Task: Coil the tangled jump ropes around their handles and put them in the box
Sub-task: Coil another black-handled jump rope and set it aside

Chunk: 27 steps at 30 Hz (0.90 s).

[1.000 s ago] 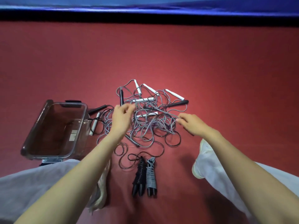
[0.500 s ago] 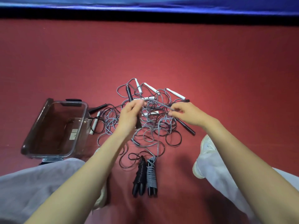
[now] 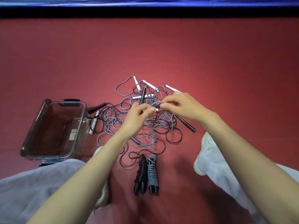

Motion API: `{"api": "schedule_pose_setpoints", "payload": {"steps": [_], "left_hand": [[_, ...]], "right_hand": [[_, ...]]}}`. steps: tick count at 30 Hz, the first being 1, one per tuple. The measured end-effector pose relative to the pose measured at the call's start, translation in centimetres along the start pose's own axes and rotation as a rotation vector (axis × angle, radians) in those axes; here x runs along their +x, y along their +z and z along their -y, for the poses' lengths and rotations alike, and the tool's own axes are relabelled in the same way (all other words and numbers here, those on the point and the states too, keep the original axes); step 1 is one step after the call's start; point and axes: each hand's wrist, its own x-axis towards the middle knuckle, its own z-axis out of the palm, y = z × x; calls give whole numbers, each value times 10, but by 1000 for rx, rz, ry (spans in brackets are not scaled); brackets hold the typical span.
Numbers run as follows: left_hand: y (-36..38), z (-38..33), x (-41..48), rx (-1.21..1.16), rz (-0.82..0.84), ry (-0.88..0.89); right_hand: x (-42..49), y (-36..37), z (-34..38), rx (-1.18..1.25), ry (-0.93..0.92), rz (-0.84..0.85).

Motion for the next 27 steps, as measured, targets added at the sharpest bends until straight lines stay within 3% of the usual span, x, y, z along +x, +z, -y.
{"api": "schedule_pose_setpoints", "payload": {"steps": [4,6,8,10,12,14,18,21,25,27], "left_hand": [[-13,2,0,-485,-144,-46],[-21,7,0,-593,-242,-74],[-29,18,1,-541,-399,-153],[-37,32,0,-294,-474,-240],[-37,43,-2,-39,-398,-391],[-28,44,-4,112,-291,-465],[-3,11,-3,-32,-107,-158],[5,-4,5,-42,-45,-24],[-3,5,13,-223,-237,-65],[-9,19,16,-155,-319,-156]], "right_hand": [[2,5,-26,-41,64,92],[0,21,-46,-49,194,171],[-7,36,-63,33,359,192],[-13,42,-70,217,415,48],[-13,37,-63,394,398,-142],[-6,26,-48,350,309,-174],[13,13,-8,197,85,-2],[22,5,5,155,23,-21],[15,4,-35,-13,189,134],[1,19,-69,-41,336,216]]}}
